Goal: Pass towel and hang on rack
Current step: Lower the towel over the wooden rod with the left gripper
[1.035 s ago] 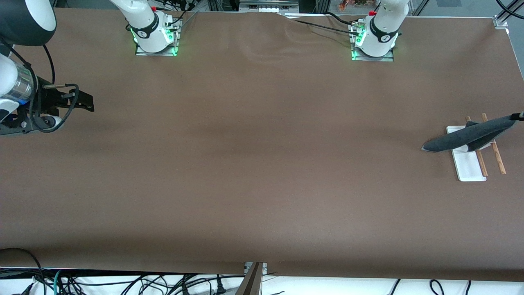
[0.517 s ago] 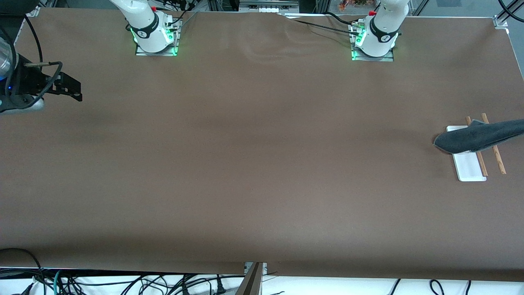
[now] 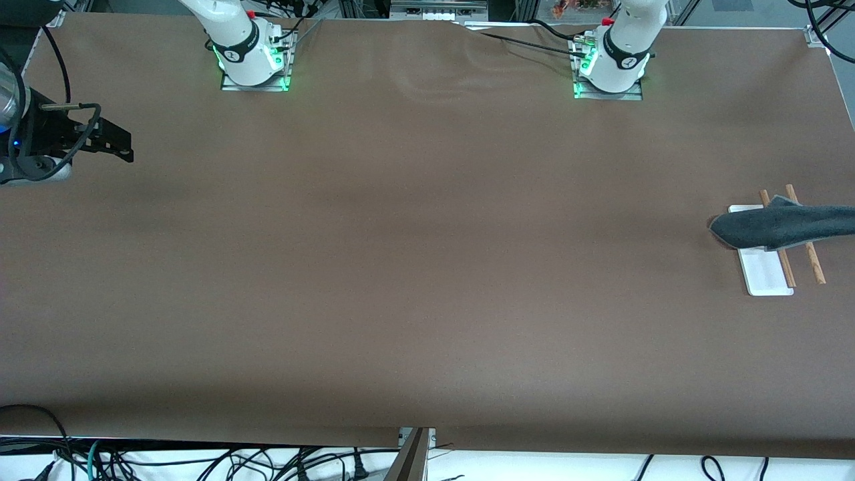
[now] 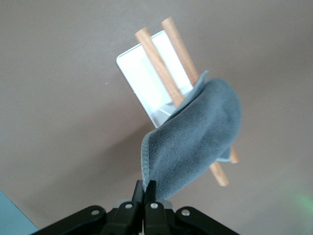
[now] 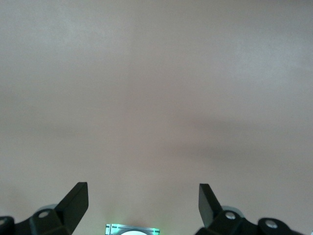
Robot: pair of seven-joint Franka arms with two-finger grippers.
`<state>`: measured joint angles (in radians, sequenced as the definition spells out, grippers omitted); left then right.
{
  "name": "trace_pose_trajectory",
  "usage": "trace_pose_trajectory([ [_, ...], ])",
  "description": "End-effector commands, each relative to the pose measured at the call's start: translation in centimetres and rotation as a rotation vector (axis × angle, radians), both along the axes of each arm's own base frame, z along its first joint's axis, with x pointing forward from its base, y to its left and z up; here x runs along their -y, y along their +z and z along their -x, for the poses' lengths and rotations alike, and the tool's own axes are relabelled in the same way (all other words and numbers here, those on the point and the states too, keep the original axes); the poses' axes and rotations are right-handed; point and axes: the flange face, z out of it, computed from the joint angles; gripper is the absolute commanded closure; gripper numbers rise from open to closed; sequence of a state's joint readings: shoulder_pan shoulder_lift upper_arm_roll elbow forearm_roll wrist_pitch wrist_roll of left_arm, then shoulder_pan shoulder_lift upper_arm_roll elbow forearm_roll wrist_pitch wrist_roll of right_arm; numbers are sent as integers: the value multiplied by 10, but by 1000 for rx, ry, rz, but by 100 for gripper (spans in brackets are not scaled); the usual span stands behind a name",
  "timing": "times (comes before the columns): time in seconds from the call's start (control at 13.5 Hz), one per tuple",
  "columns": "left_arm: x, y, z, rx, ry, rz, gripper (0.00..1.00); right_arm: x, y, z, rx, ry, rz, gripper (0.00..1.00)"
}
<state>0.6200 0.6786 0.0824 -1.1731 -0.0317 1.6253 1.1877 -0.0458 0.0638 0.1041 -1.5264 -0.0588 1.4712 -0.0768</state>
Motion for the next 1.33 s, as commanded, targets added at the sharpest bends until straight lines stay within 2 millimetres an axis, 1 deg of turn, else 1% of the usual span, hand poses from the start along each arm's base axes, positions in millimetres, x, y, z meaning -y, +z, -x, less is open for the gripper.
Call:
trace_pose_trajectory([
  [0.0,-18,-13,2,-9,-18,-22,100,2,1,8,-8,-16,0,0],
  [0.07,-23,-20,5,-6,-10,-21,100,2,1,8,-8,-17,1,0],
  [0.22,-33,-41,9,-10,6,-12,100,2,2,8,-5,-14,1,0],
  [0.3,-37,-48,8,-1,8,-22,100,2,1,7,-5,-15,1,0],
  [0.44,-39,-62,9,-10,16,-14,100,0,4,7,3,-12,1,0],
  [0.96,-40,-81,9,-21,22,-6,100,0,5,4,10,-7,0,0],
  [1.03,-40,-82,9,-23,24,-6,82,0,5,4,11,-7,1,0],
  [1.11,-40,-92,10,-28,27,9,36,0,5,4,11,-7,1,0],
  [1.18,-38,-100,9,-21,29,31,0,-1,5,4,11,-6,1,0],
  [1.26,-39,-101,9,-19,33,33,0,-1,5,4,12,-3,5,0],
])
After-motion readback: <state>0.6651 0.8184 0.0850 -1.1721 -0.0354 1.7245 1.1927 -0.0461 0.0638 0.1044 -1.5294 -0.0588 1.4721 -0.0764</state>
